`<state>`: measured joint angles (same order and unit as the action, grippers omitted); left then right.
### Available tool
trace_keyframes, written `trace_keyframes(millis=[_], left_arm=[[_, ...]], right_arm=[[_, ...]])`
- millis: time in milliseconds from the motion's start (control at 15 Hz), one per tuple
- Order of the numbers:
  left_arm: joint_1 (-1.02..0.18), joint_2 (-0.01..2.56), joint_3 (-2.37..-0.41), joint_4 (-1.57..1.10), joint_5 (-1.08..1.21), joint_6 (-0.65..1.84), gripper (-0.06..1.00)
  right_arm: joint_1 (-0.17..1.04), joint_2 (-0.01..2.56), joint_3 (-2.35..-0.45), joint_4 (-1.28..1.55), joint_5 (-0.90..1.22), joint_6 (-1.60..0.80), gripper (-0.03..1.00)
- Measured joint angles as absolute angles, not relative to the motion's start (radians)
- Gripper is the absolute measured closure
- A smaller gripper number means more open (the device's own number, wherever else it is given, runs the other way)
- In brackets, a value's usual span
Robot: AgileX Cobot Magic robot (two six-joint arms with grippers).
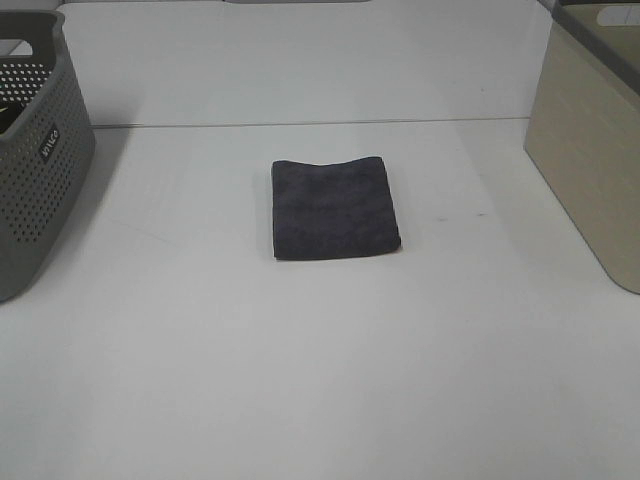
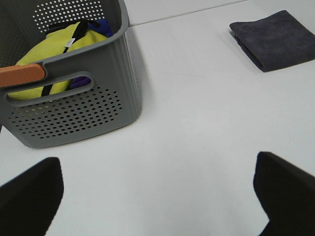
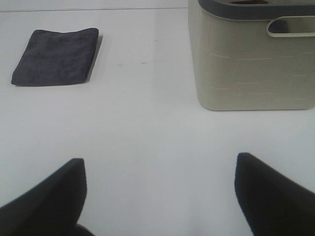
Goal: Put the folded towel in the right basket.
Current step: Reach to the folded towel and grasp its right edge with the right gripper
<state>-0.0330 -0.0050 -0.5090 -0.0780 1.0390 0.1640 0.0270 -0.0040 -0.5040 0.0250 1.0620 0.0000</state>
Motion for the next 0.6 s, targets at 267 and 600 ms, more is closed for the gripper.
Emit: trace_keyframes(millis=[267, 600], left_arm=[[-0.033, -0.005, -0.509, -0.078, 1.039, 0.164, -0.04], [-0.033, -0.005, -0.509, -0.078, 1.039, 0.164, -0.04]], right_arm=[[0.027, -0.004, -0.504, 0.025, 1.062, 0.000, 0.20], [0.027, -0.004, -0.504, 0.025, 1.062, 0.000, 0.20]])
